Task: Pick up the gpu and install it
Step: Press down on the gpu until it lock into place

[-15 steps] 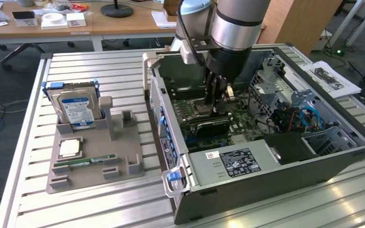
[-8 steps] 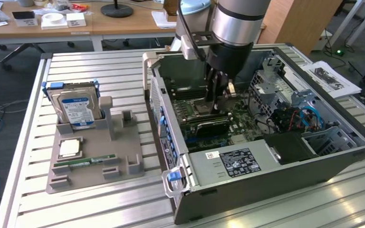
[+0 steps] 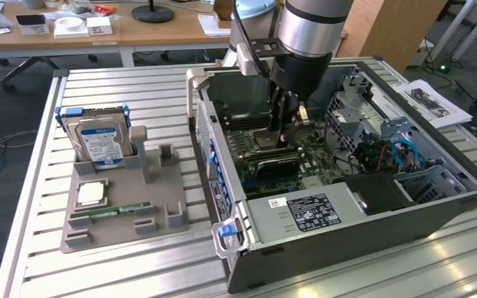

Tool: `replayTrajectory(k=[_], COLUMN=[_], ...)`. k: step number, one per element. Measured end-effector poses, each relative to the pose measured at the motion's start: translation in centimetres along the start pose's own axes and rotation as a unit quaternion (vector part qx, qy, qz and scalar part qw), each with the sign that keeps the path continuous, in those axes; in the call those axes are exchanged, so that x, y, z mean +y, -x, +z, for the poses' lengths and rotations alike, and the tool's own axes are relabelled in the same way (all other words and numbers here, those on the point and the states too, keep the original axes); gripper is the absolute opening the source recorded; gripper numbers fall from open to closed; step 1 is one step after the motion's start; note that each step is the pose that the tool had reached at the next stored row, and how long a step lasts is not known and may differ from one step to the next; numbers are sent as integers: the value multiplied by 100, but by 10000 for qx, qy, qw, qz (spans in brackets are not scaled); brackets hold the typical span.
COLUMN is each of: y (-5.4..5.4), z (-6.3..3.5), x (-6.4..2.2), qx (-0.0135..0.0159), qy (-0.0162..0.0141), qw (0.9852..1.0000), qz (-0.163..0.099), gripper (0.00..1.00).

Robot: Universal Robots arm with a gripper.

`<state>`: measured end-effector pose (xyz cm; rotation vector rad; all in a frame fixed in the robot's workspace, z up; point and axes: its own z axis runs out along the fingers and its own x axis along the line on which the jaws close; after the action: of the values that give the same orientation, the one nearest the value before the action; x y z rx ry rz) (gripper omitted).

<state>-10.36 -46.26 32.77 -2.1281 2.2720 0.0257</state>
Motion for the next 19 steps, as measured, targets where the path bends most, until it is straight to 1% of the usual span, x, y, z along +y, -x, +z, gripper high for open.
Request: replayTrajectory(k=[8,10,12,13,15,16,18,19], y=[0,0,0,0,0,0,0,0], z=[0,0,0,0,0,0,0,0], x=[0,0,0,0,0,0,0,0], qx=[0,0,0,0,0,0,0,0], qy=[0,0,0,0,0,0,0,0], qw=[10000,10000,10000,10000,10000,10000,10000,10000], qz=[0,0,0,0,0,0,0,0], gripper=[46,44,32,32,20,20,11,11])
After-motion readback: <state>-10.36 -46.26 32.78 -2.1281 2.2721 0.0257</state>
